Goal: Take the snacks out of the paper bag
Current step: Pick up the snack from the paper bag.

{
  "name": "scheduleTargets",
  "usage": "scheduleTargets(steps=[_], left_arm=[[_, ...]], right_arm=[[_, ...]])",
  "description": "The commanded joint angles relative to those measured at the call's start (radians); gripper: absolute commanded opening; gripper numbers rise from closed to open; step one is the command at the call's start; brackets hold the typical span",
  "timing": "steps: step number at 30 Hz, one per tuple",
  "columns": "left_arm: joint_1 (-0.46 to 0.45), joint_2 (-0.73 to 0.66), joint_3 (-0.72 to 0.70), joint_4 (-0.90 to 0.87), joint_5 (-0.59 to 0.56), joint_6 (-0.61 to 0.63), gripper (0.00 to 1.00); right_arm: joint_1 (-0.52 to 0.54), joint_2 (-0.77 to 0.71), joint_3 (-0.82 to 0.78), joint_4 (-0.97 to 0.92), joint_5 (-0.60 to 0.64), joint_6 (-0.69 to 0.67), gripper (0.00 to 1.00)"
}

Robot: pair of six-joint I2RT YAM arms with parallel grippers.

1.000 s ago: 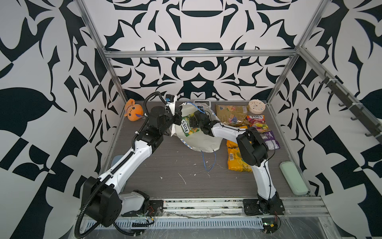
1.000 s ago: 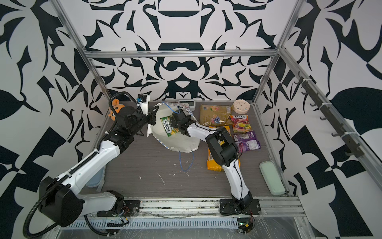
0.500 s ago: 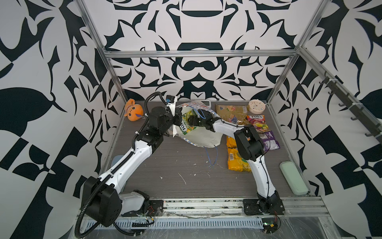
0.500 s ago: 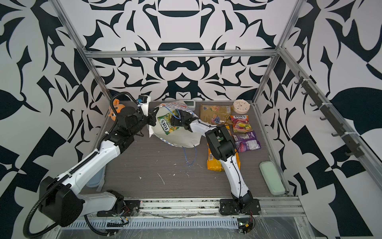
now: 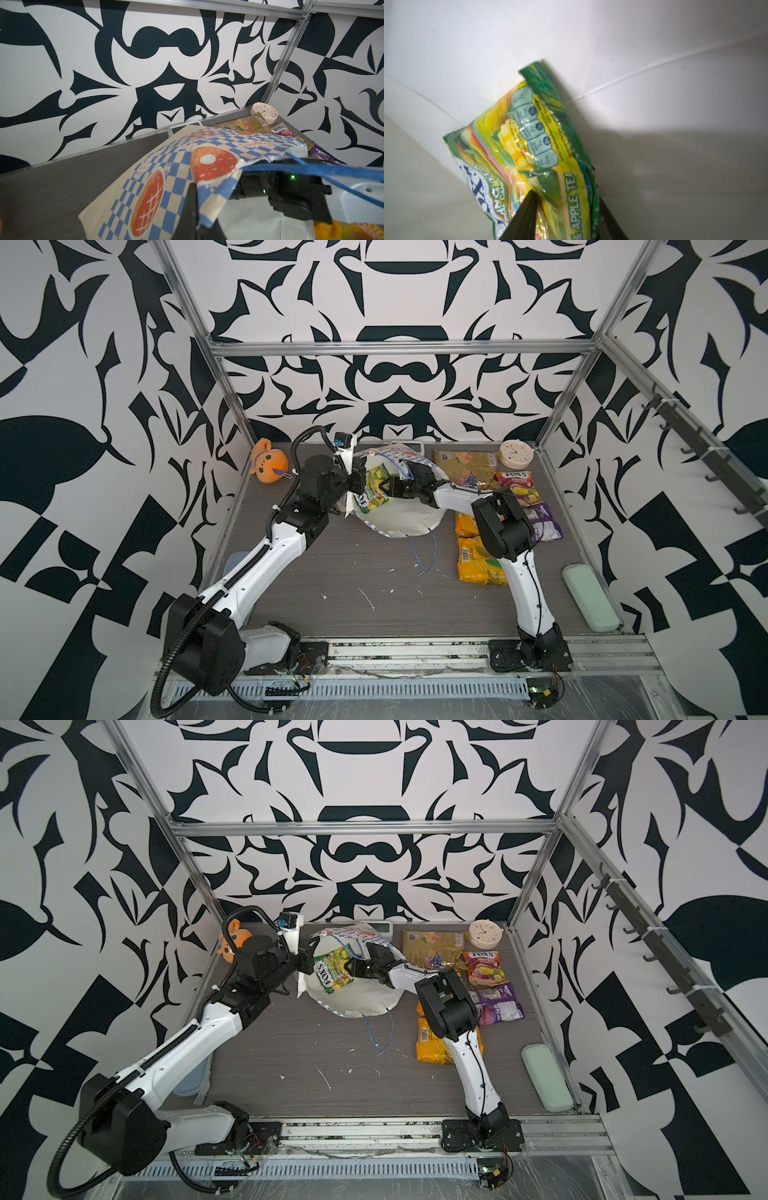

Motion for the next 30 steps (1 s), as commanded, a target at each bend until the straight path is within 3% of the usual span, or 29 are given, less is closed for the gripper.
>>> scheduleTargets(steps=[1, 10, 18, 30], left_arm=[[-0.002, -0.004, 0.017, 0.077, 0.014, -0.008, 0.0], [-0.002, 0.036, 0.031, 0.083, 0.012, -0.014, 0.0], [-0.002, 0.04, 0.038, 0.073, 0.009, -0.012, 0.0], [-0.002, 0.04, 0.032, 0.063, -0.014, -0.008, 0.0]], right_arm=[[-0.007, -0.088, -0.01, 0.069, -0.07, -0.003, 0.33], [0.01, -0.169, -0.065, 0.089, -0.088, 0.004, 0.15], [0.028, -0.222, -0.038, 0.009, -0.067, 0.017, 0.17], [0.069, -0.323, -0.013, -0.146, 0.051, 0.036, 0.09]])
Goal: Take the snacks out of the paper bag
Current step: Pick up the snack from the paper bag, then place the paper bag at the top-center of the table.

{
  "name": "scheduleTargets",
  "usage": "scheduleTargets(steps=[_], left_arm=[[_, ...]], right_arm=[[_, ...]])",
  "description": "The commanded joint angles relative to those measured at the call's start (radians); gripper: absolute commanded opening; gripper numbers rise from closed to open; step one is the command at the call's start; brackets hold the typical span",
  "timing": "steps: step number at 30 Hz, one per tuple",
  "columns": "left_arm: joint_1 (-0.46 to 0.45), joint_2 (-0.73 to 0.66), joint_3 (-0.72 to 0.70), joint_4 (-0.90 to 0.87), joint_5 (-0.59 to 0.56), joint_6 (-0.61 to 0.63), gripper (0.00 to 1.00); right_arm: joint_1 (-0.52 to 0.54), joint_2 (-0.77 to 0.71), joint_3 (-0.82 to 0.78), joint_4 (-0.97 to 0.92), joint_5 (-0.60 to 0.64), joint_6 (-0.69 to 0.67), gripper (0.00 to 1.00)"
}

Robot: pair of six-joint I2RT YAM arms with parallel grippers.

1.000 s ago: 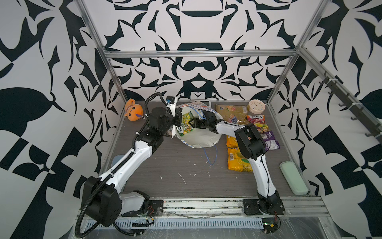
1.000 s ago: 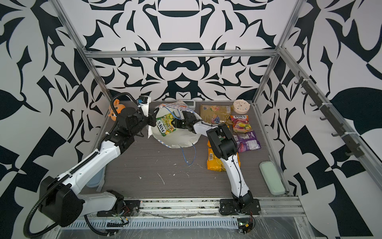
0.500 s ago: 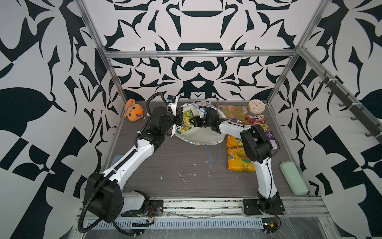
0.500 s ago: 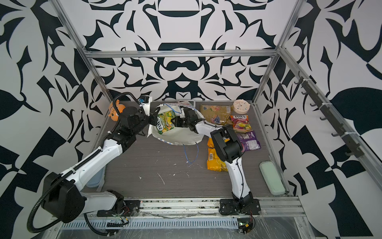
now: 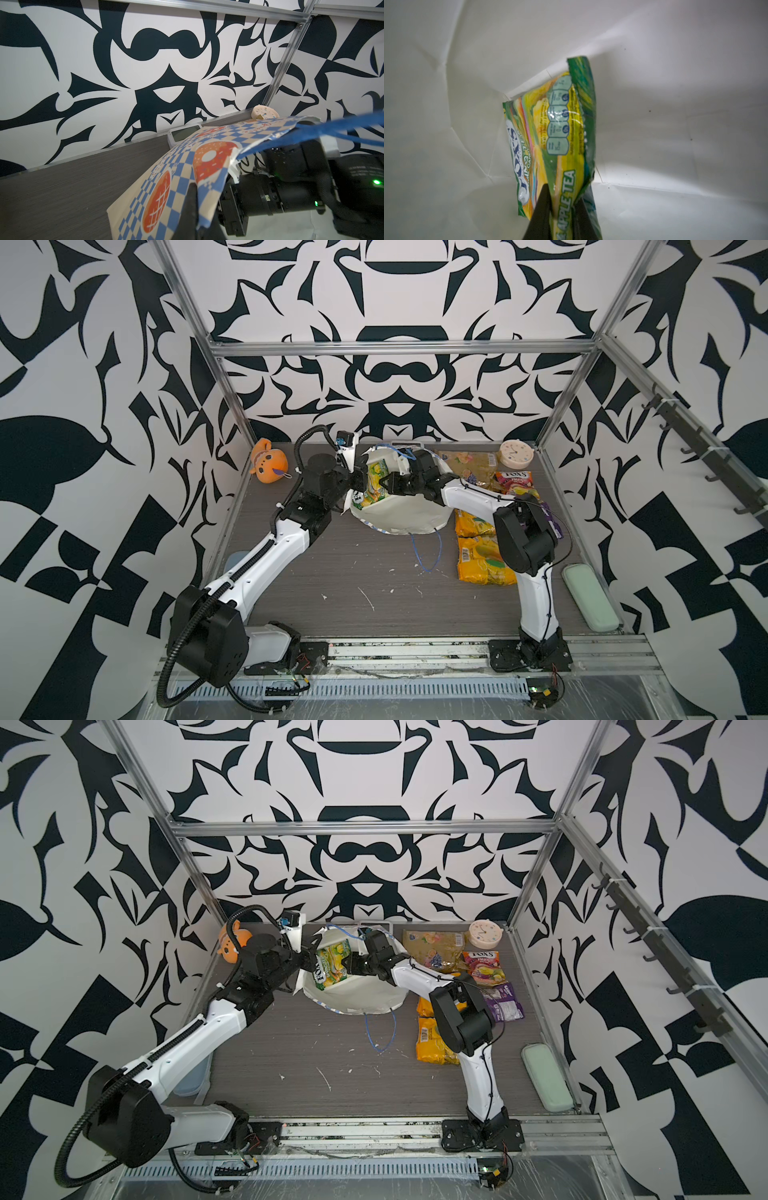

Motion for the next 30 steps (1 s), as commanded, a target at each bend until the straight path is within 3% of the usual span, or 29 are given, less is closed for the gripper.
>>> scheduleTargets(steps=[1, 6, 12, 30], left_arm=[[-0.002, 0.001, 0.028, 0.016, -0.012, -0.006, 0.0], [-0.002, 0.006, 0.052, -0.015, -0.065, -0.019, 0.0], [-0.001, 0.031, 0.151, -0.163, -0.152, -0.032, 0.0], [-0.002, 0.083, 0.2, -0.228, -0.32, -0.031, 0.0]], right_arm=[[0.016, -0.095, 0.049, 0.018, 0.033, 0.02, 0.09], [0.041, -0.127, 0.048, -0.002, 0.028, 0.003, 0.08], [0.088, -0.179, -0.003, -0.015, 0.055, -0.115, 0.08], [0.12, -0.421, -0.17, 0.049, 0.098, -0.233, 0.06]])
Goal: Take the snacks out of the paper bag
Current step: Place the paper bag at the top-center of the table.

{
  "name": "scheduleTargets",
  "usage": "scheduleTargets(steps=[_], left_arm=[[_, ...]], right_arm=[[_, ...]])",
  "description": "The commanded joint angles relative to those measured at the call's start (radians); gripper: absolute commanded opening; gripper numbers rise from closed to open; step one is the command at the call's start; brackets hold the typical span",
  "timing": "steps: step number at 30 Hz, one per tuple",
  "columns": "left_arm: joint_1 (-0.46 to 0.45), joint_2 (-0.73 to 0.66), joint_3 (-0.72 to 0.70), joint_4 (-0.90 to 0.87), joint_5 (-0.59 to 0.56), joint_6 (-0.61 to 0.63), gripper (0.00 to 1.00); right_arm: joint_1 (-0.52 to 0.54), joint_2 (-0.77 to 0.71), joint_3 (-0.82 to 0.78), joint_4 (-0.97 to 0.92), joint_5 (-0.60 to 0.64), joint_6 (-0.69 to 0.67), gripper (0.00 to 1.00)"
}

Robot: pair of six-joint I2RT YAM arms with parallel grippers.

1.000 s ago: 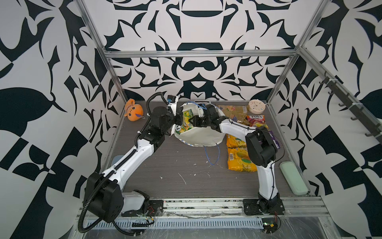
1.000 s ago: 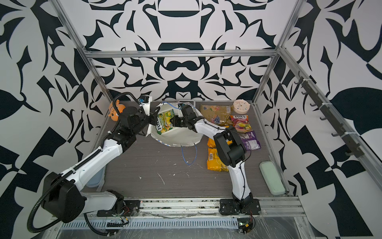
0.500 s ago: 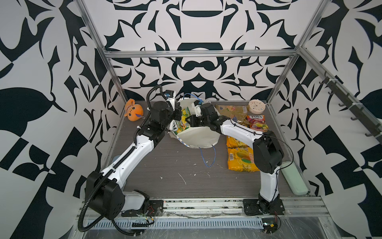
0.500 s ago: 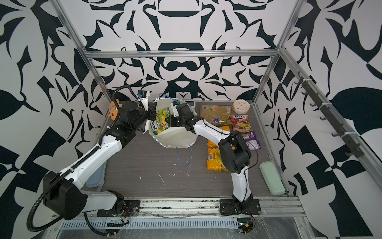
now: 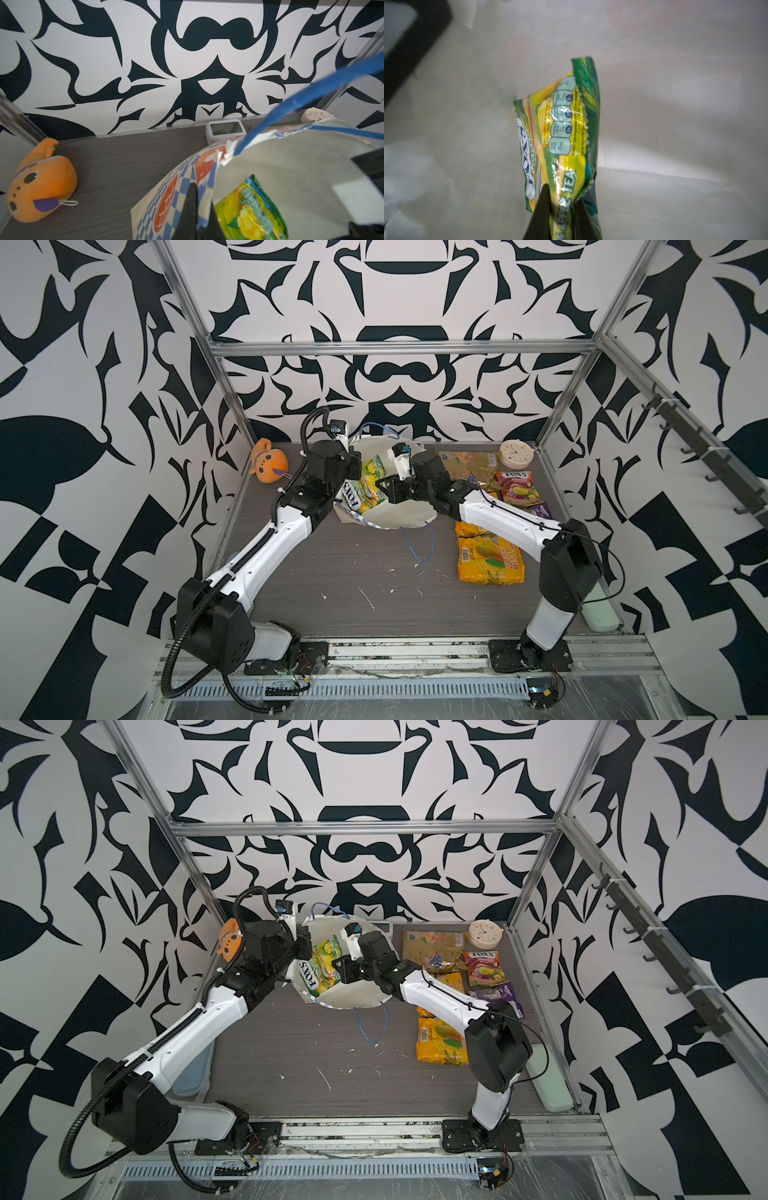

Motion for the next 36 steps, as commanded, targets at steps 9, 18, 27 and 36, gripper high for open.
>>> scheduleTargets(steps=[9, 18, 27, 36], left_arm=[[-0.002, 0.085, 0.132, -0.065, -0.074, 0.002, 0.0], [0.011, 0.14, 0.18, -0.107, -0.102, -0.001, 0.0], [0.102, 0.15, 0.201, -0.187, -0.111, -0.054, 0.0], [0.236, 0.146, 0.198, -0.26, -0.055, -0.186, 0.0]], right_arm=[[0.005, -0.167, -0.023, 0.079, 0.001, -0.096, 0.03], [-0.01, -0.247, -0.013, 0.051, 0.029, -0.086, 0.0], [-0.043, -0.314, 0.038, -0.04, 0.073, -0.089, 0.0], [-0.086, -0.363, 0.063, -0.055, 0.139, -0.051, 0.0]])
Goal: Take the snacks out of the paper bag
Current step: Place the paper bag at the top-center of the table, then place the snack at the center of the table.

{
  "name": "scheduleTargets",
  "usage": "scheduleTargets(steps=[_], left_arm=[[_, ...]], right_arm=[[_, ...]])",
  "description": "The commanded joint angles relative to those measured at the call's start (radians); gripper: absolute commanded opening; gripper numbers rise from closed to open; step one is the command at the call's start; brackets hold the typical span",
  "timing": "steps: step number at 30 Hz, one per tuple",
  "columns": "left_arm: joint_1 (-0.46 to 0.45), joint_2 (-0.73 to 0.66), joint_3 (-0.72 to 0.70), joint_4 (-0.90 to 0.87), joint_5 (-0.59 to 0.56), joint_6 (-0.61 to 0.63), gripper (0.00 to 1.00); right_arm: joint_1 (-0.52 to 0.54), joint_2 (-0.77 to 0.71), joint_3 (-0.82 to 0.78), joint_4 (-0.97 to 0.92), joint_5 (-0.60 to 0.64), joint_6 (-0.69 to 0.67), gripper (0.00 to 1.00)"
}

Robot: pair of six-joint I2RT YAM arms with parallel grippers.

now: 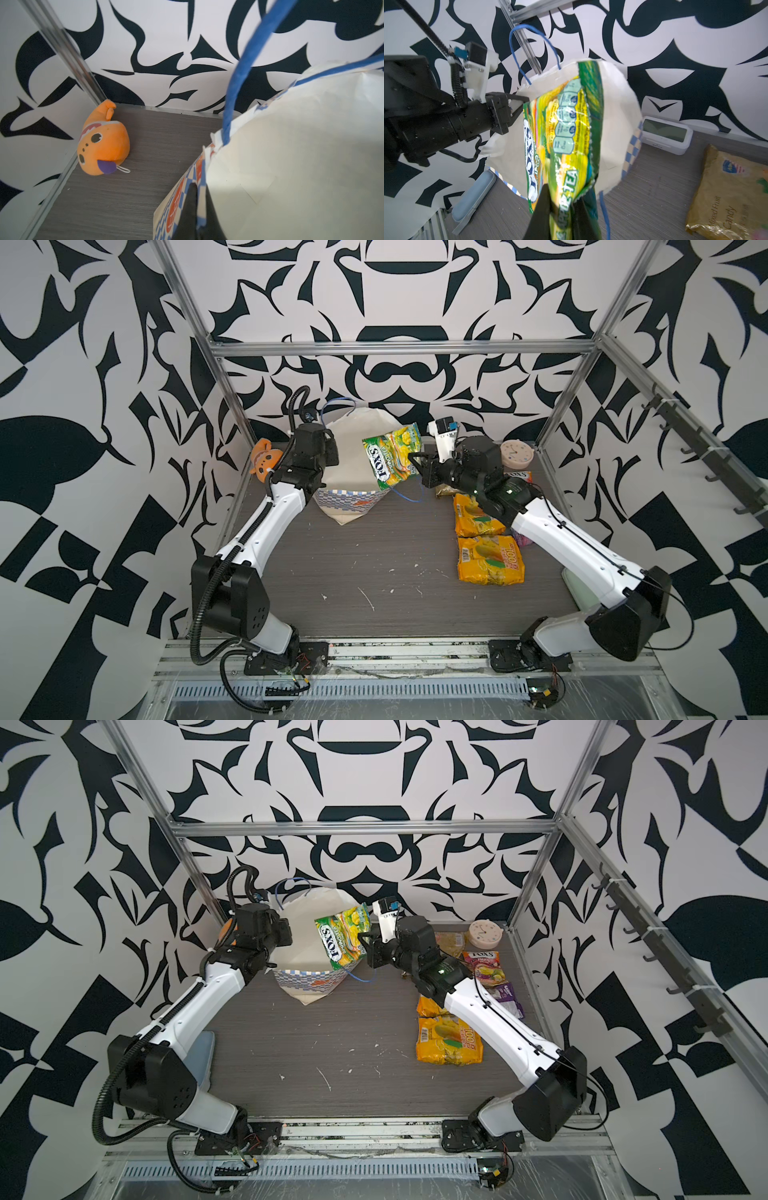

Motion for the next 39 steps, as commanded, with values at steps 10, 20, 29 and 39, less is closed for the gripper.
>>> scheduleTargets(steps=[10, 20, 29, 39], left_arm=[[0.105, 0.043, 0.038, -0.141, 0.053, -0.216, 0.0], [0.131, 0.007, 0.024, -0.244, -0.035, -0.468, 0.0], [0.116, -0.026, -0.002, -0.252, 0.038, -0.62, 0.0], [0.117, -0.009, -0.015, -0.224, 0.131, -0.702, 0.0]], right_arm=[[-0.093, -0.119, 0.028, 0.091, 0.128, 0.147, 0.0], [-0.123, -0.091, -0.073, -0.072, 0.045, 0.176, 0.0], [-0.191, 0.003, -0.111, -0.278, -0.127, 0.211, 0.0], [-0.246, 0.227, -0.052, -0.334, -0.252, 0.224, 0.01]])
